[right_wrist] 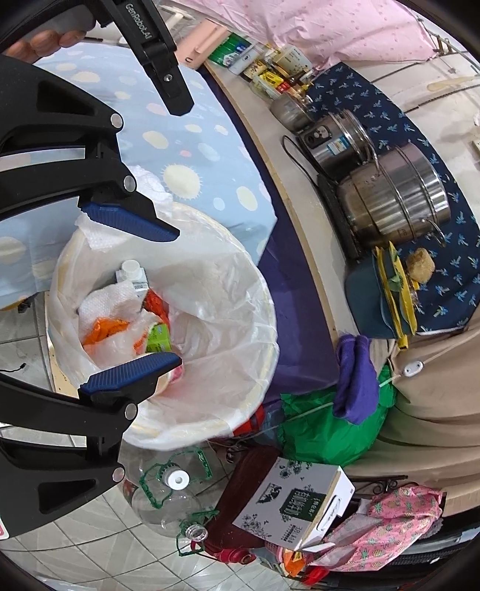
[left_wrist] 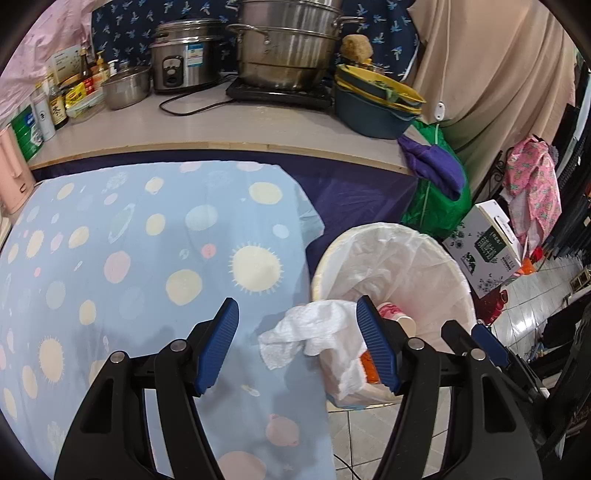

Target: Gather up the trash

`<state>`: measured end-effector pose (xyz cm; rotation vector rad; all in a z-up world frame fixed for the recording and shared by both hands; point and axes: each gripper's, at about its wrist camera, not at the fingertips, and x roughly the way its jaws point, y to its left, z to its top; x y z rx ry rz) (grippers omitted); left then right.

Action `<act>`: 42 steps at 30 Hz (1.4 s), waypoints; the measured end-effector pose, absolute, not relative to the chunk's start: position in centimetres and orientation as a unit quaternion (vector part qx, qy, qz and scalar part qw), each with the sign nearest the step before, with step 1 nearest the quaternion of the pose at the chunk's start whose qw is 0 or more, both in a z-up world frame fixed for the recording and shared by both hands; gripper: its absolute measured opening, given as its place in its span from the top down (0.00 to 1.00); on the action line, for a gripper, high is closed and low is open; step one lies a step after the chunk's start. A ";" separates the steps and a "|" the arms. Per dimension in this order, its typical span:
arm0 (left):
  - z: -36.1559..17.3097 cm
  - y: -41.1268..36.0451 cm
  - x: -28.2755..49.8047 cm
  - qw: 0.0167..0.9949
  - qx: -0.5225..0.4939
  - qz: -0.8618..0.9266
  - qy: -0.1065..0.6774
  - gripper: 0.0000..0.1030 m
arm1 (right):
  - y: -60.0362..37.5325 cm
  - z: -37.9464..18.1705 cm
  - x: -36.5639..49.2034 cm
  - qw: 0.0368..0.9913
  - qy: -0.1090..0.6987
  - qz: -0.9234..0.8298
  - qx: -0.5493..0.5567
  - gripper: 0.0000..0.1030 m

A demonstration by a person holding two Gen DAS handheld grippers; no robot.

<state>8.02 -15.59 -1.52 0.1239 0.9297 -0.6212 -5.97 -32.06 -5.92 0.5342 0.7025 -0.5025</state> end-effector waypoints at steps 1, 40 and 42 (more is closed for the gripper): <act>-1.7 -15.3 8.1 0.847 0.058 -0.290 0.442 0.39 | -31.6 -6.2 -5.6 0.874 0.341 -0.233 0.254 0.41; -3.8 -14.2 6.9 0.836 0.077 -0.289 0.459 0.37 | -30.4 -6.0 -4.8 0.876 0.327 -0.246 0.253 0.49; -3.7 -13.9 6.8 0.839 0.074 -0.286 0.457 0.33 | -29.8 -5.6 -5.0 0.879 0.327 -0.243 0.245 0.44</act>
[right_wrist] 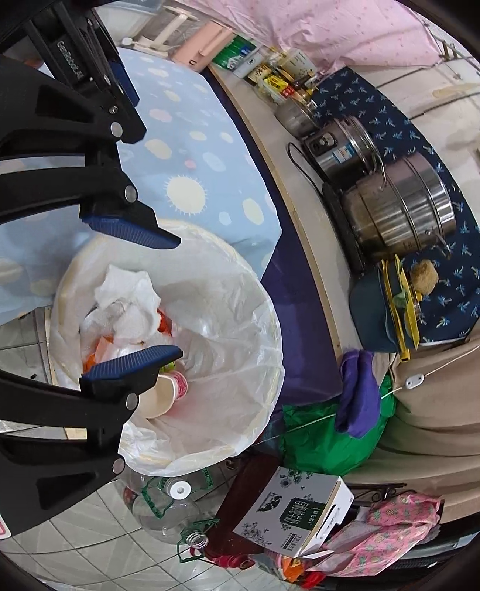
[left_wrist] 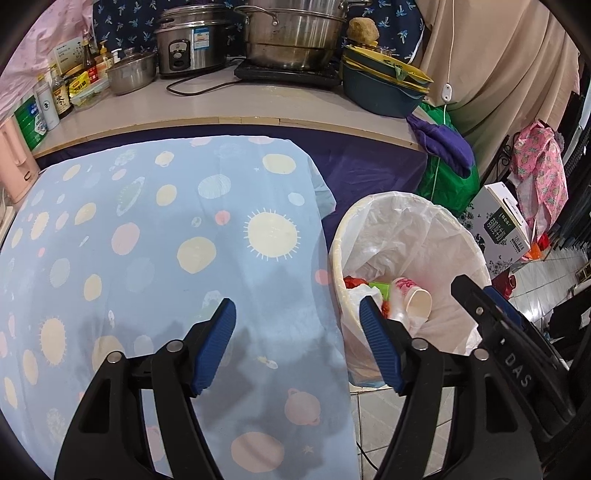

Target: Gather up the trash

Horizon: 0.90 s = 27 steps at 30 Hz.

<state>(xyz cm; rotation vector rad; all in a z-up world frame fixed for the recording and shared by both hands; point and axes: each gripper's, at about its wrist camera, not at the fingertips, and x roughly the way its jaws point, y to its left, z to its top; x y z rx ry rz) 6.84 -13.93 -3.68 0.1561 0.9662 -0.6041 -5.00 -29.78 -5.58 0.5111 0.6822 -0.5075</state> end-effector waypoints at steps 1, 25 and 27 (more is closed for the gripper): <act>-3.6 -13.8 6.8 0.841 0.072 -0.284 0.456 0.31 | -29.4 -5.4 -5.1 0.881 0.328 -0.243 0.239 0.43; -2.3 -9.9 2.6 0.860 0.098 -0.263 0.427 0.14 | -24.3 -2.9 -9.9 0.881 0.349 -0.272 0.166 0.19; -2.1 -9.5 2.3 0.862 0.097 -0.259 0.425 0.14 | -23.9 -2.8 -10.2 0.882 0.349 -0.270 0.164 0.19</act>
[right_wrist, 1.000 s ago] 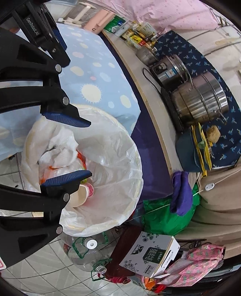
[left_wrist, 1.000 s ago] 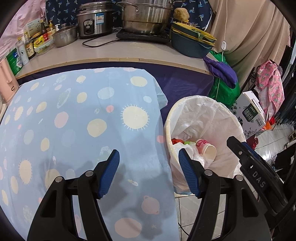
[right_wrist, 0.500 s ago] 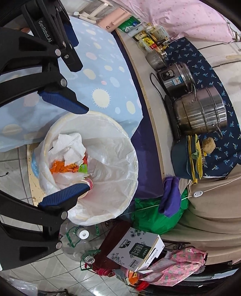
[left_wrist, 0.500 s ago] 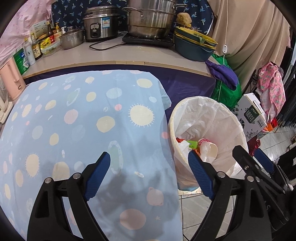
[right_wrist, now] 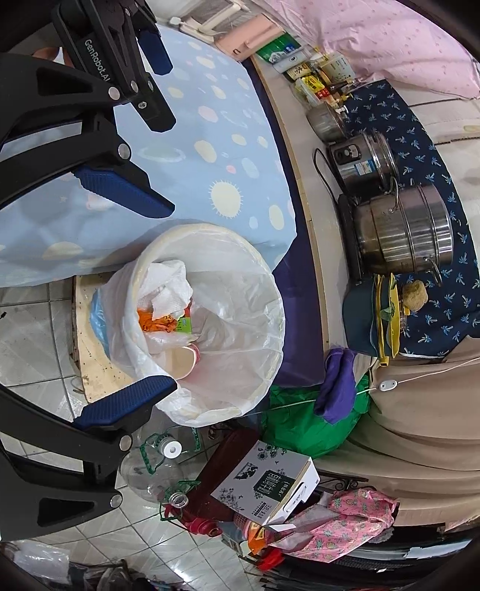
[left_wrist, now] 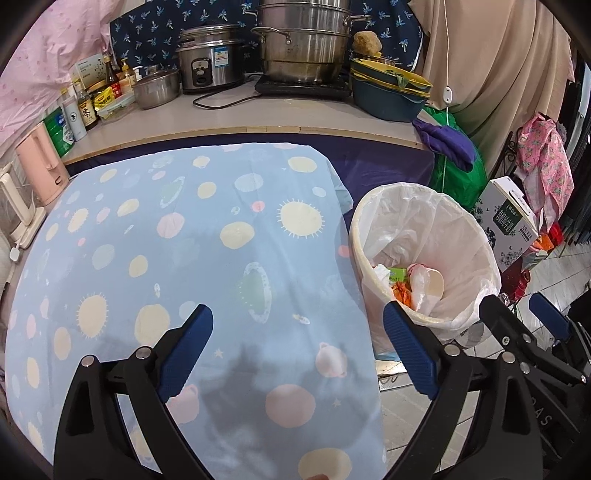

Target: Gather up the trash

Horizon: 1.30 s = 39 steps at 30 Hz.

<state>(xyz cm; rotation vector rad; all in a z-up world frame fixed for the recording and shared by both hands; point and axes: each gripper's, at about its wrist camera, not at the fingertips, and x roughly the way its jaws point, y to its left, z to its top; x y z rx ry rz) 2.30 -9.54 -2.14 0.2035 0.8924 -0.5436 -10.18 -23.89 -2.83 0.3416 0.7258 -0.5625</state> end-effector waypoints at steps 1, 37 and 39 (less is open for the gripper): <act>-2.1 -9.4 2.2 0.862 0.096 -0.258 0.425 0.14 | -23.7 -2.8 -10.3 0.883 0.349 -0.269 0.164 0.19; -2.6 -8.1 0.6 0.868 0.102 -0.242 0.421 0.14 | -22.4 -3.5 -11.4 0.880 0.361 -0.262 0.165 0.19; -2.6 -8.1 0.6 0.869 0.102 -0.242 0.420 0.14 | -22.4 -3.5 -11.4 0.879 0.361 -0.262 0.165 0.19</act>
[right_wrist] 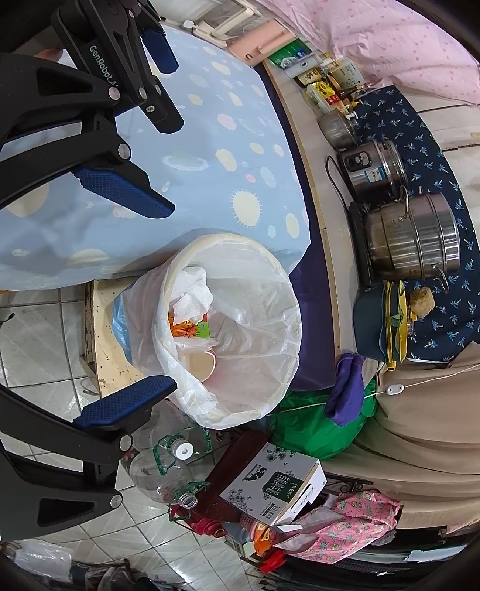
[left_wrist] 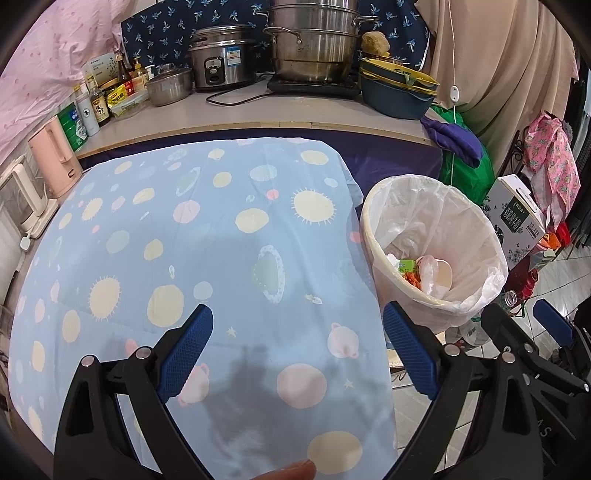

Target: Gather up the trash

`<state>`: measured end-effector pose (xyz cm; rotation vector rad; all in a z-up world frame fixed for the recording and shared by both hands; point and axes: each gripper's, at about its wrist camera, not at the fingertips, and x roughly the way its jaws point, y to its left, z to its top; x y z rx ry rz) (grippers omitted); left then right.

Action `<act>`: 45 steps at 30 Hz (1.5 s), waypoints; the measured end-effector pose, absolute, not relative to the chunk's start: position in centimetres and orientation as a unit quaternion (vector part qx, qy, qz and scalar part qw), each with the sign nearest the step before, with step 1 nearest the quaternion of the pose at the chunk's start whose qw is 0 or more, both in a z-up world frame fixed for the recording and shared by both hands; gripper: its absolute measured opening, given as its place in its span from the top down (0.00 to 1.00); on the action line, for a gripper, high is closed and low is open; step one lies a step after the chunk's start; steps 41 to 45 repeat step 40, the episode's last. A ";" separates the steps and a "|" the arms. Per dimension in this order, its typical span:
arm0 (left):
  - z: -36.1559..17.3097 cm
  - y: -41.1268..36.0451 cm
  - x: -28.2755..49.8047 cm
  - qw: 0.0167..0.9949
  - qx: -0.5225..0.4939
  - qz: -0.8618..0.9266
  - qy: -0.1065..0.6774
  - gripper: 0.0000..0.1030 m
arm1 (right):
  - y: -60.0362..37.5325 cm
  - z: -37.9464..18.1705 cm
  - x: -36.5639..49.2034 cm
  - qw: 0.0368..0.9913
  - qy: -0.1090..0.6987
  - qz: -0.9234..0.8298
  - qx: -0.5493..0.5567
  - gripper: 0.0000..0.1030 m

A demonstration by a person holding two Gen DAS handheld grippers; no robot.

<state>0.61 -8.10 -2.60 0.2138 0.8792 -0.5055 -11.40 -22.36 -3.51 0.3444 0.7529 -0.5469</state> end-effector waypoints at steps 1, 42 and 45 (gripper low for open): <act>-2.7 -8.1 0.5 0.869 0.102 -0.242 0.419 0.14 | -22.4 -3.5 -11.4 0.879 0.361 -0.262 0.166 0.19; -3.4 -8.5 0.3 0.868 0.123 -0.232 0.421 0.14 | -22.5 -4.5 -11.8 0.876 0.368 -0.263 0.167 0.18; -3.4 -8.5 0.3 0.868 0.123 -0.232 0.421 0.14 | -22.5 -4.5 -11.8 0.876 0.368 -0.263 0.167 0.18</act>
